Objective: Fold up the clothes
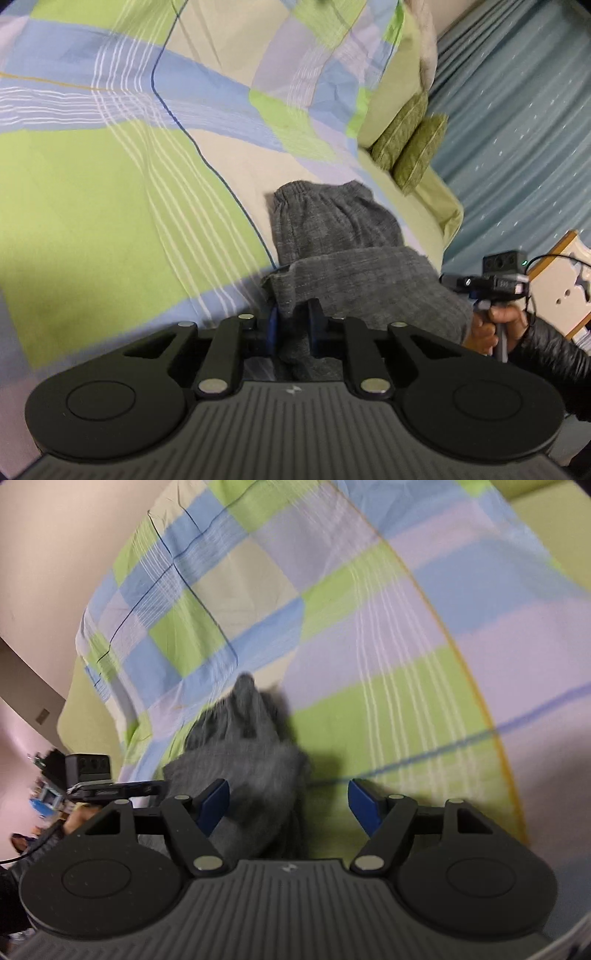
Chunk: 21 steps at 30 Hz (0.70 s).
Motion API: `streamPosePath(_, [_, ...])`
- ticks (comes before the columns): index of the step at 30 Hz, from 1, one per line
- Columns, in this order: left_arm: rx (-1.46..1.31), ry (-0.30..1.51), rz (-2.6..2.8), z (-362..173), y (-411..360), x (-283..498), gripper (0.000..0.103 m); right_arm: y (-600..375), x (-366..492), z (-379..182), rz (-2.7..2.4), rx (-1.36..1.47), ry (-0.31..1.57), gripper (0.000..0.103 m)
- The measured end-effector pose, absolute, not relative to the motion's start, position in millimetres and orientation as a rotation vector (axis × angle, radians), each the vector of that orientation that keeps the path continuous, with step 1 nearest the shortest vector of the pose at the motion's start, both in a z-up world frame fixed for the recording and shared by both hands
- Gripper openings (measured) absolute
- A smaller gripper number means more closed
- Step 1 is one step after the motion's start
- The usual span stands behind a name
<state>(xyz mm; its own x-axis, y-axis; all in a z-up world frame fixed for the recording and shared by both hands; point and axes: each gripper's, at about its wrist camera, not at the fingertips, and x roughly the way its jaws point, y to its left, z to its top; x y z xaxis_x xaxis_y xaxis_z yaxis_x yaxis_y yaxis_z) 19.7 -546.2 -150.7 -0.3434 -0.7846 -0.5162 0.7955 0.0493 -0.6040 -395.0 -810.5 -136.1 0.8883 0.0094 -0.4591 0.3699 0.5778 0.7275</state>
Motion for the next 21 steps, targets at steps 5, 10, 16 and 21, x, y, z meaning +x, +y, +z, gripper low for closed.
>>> streamPosePath(5, [-0.087,0.907,-1.629,-147.2,-520.2,1.2,0.009,-815.4,-388.6,-143.1,-0.192,1.022,0.392,0.006])
streamPosePath(10, [-0.169,0.657,-1.814,-100.7,-479.3,-23.1,0.009,-769.4,-388.3,-79.2,-0.099,0.636,0.344,0.004])
streamPosePath(16, [-0.2,0.68,-1.649,-101.1,-500.5,16.0,0.009,-785.3,-378.6,-52.0,-0.094,0.532,0.252,0.004])
streamPosePath(21, [-0.095,0.843,-1.483,-133.9,-548.3,41.9,0.009,-828.4,-336.7,-82.0,-0.162,0.62,0.33,0.004])
